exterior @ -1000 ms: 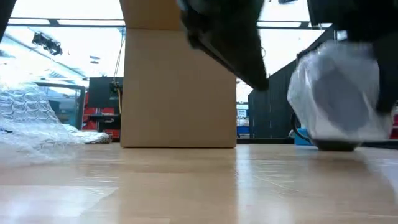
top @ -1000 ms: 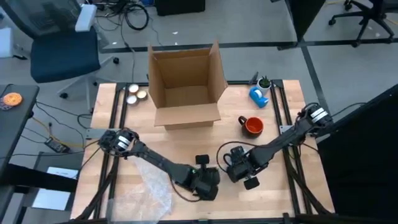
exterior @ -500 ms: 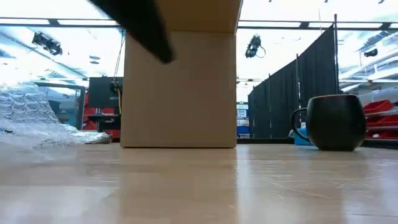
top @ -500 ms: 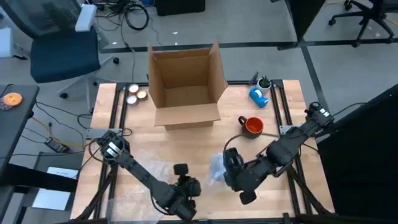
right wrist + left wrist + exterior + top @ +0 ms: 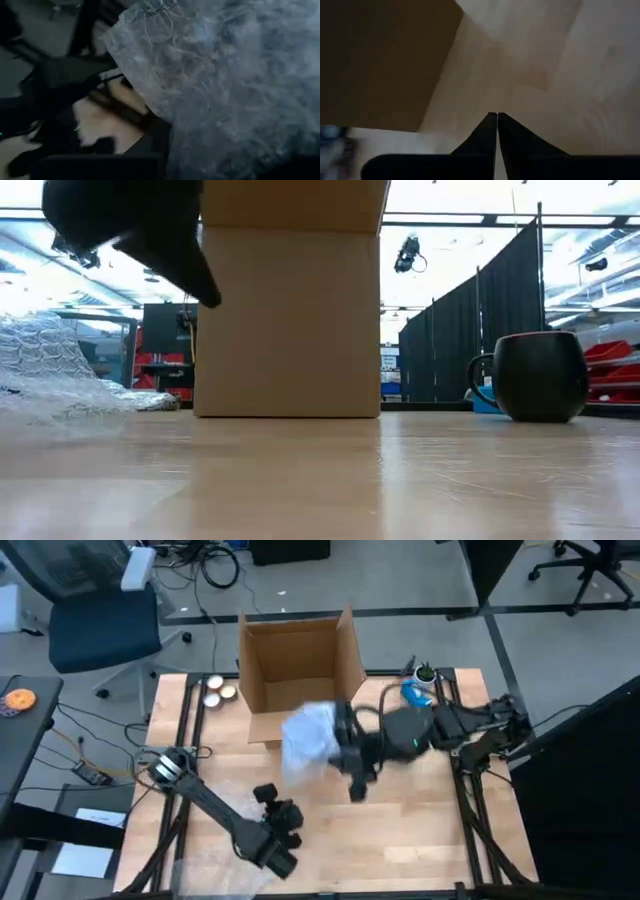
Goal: Wrap mug
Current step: Put the wrapped blue mug into the cardboard box
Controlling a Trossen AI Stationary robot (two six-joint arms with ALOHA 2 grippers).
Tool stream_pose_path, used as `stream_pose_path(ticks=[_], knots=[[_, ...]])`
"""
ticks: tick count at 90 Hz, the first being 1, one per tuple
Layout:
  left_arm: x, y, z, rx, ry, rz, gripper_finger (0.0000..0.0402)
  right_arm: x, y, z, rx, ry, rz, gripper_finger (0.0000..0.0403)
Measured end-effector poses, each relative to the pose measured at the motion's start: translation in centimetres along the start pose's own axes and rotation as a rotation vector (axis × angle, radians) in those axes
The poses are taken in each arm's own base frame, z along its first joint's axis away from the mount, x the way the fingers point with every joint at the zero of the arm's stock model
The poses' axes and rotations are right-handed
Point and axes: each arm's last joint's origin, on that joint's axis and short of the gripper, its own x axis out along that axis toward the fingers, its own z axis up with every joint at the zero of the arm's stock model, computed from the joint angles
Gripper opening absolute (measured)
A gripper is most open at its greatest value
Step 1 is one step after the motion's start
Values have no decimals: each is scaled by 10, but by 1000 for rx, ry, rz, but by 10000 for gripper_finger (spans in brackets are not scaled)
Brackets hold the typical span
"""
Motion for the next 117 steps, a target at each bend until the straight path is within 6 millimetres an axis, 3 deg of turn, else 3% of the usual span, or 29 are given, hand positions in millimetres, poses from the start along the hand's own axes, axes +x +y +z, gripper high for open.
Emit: stream_pose_path(ticks=[14,24,39,55,72,92,107,117], knots=[[37,11,-23,-89,-37,-183,0,24,-46,-32,67,-31,-32,8],[61,14,-26,-120,-86,-353,0,50,-67,-62,132,-44,-27,8],[82,22,-6,-95,-169,-561,0,86,-80,-111,151,107,-72,8],[101,35,1,-25,-114,-620,0,107,-88,-151,154,297,-199,8],[113,45,1,28,-64,-627,0,100,-86,-175,149,530,-166,8],[127,64,5,49,10,-687,0,77,-71,-190,193,811,-21,9],[117,79,4,58,78,-648,0,52,-65,-188,199,969,39,7],[111,88,-2,78,148,-599,0,31,-69,-176,241,1037,52,7]])
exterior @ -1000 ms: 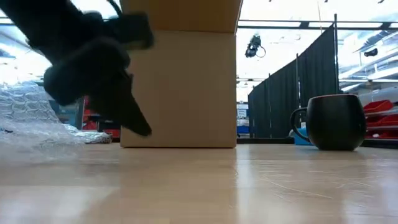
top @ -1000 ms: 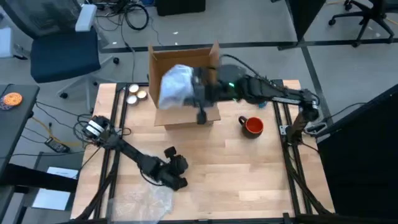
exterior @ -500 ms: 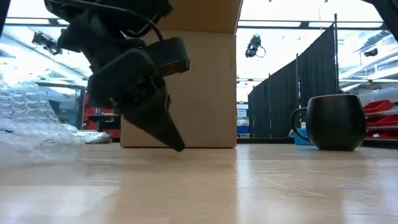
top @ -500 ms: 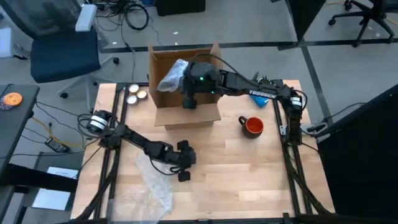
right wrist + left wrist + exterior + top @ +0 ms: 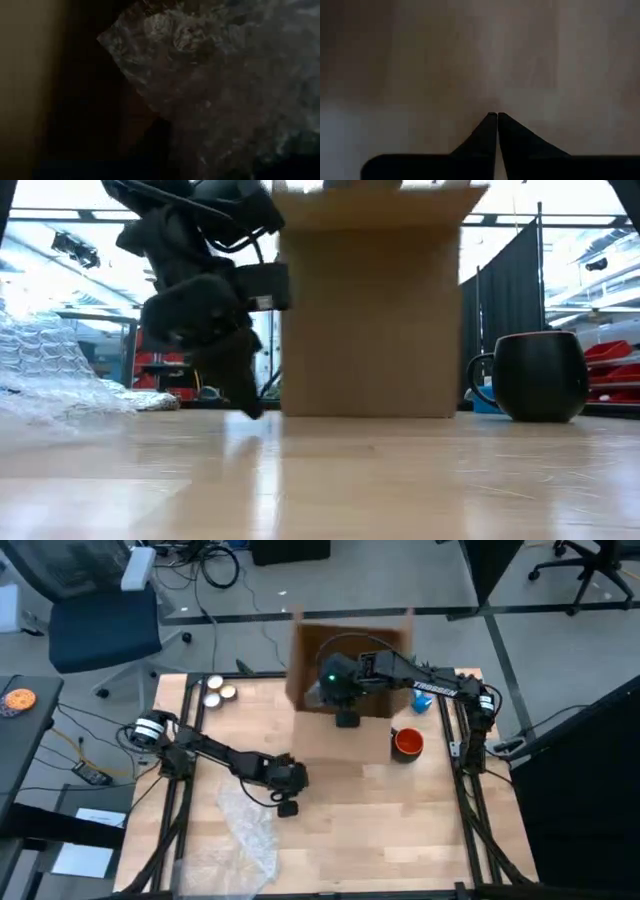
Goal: Wrap mug
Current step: Put the wrapped blue mug into the cardboard box
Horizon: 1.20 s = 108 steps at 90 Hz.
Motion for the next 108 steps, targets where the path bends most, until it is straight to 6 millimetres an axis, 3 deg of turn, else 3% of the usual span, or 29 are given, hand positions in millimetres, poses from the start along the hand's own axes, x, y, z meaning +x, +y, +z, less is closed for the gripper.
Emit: stream_pose_path(ticks=[9,35,55,64,79,92,108], knots=[[-6,2,-6,9,62,21,0,-14,-4,-5,26,9,6,7],[-32,6,-9,-8,86,28,0,-8,-10,-5,-16,-58,203,7],[-100,21,-35,-120,204,137,0,-13,7,-16,-54,33,425,7],[-133,31,-43,-138,116,234,0,-19,13,-24,-33,78,557,7],[-172,43,-49,-188,-95,340,0,-29,15,-21,-72,-55,693,7],[-181,44,-47,-210,-197,354,0,-25,-1,-17,-47,-125,595,7],[-174,43,-39,-187,-225,397,0,-13,-24,-5,54,-261,488,7]])
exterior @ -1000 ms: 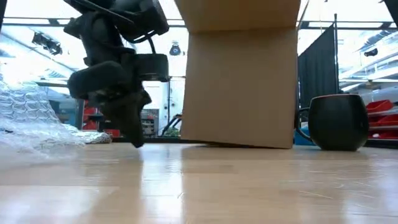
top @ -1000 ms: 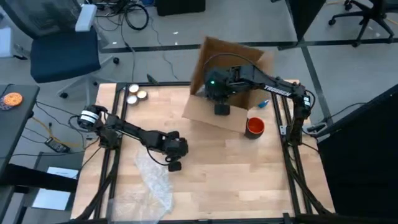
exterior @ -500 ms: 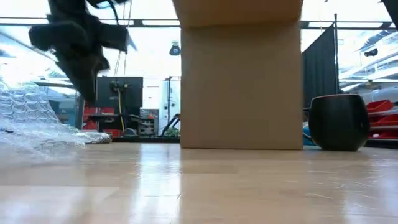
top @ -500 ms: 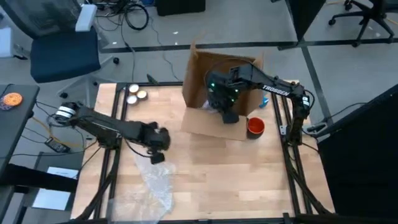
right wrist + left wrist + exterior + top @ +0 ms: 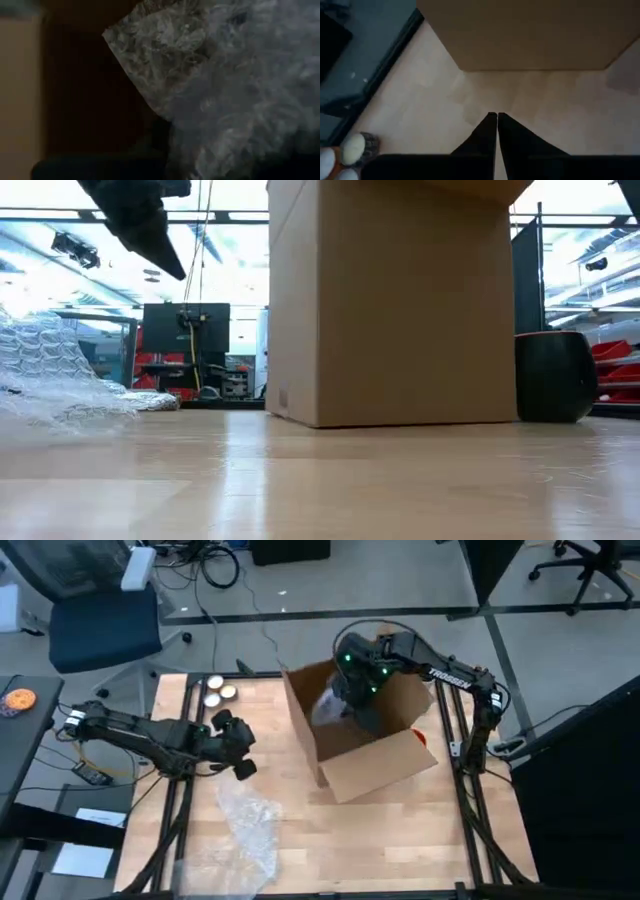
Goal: Wrap mug
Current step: Put the wrapped blue mug into the cardboard box
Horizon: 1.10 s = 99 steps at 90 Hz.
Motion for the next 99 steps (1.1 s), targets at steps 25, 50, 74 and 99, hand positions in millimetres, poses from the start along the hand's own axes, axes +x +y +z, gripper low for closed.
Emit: stream_pose_path(ticks=[25,50,74,99], knots=[[15,-12,2,37,15,9,0,61,-31,-4,67,120,-22,7],[27,-14,-10,44,10,40,0,125,-54,-21,287,305,-100,7],[31,-14,-15,80,21,57,0,103,-27,-12,222,315,-135,7],[31,-14,-15,80,10,70,0,57,9,2,380,202,-309,7]])
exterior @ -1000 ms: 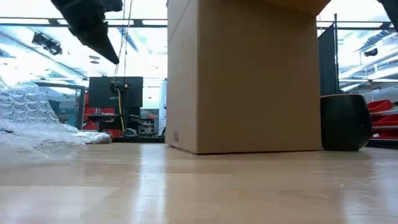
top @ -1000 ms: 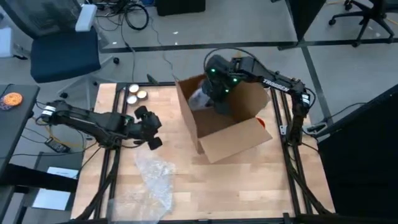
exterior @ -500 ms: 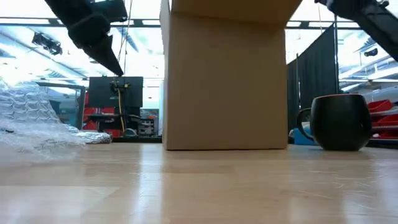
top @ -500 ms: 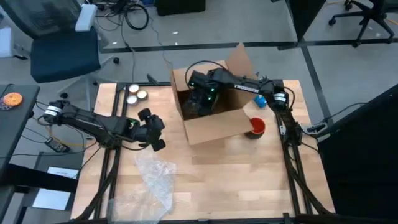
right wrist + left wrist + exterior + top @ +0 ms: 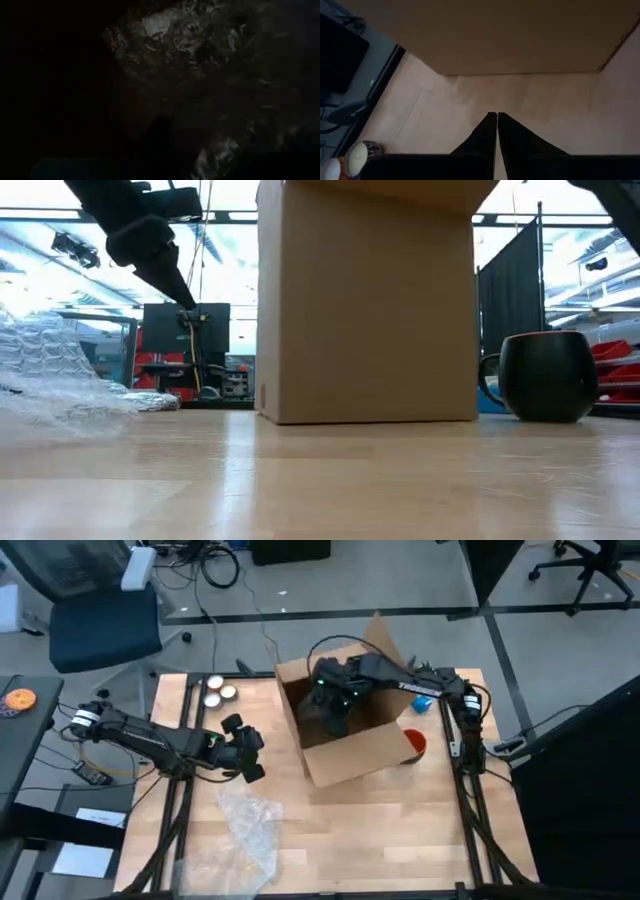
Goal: Wrap mug
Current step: Put the wrapped blue mug into the cardboard box
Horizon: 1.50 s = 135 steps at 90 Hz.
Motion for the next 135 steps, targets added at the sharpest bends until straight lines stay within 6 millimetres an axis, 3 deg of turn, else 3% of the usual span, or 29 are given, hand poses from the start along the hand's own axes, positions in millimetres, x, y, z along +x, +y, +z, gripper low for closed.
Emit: stream_pose_path(ticks=[12,21,29,59,80,98,117,127,135], knots=[[0,0,2,-12,-16,0,0,-16,2,-9,131,8,-88,7],[0,-1,4,-3,-35,-7,0,-26,17,-12,145,-61,-211,7],[0,-2,5,12,-49,-11,0,-32,32,-13,158,-98,-202,7],[0,-2,5,13,-50,-12,0,-6,62,-20,368,-131,-241,6],[0,-2,5,14,-50,-12,0,14,60,-22,469,-137,-222,6],[0,-2,6,13,-50,-12,0,21,58,-13,385,-108,-16,6],[0,-3,6,15,-49,-12,0,-3,57,-4,286,-33,304,6],[0,-3,6,14,-49,-12,0,-12,43,-8,294,55,356,6],[0,-3,6,12,-52,-13,0,-19,38,-6,232,27,373,6]])
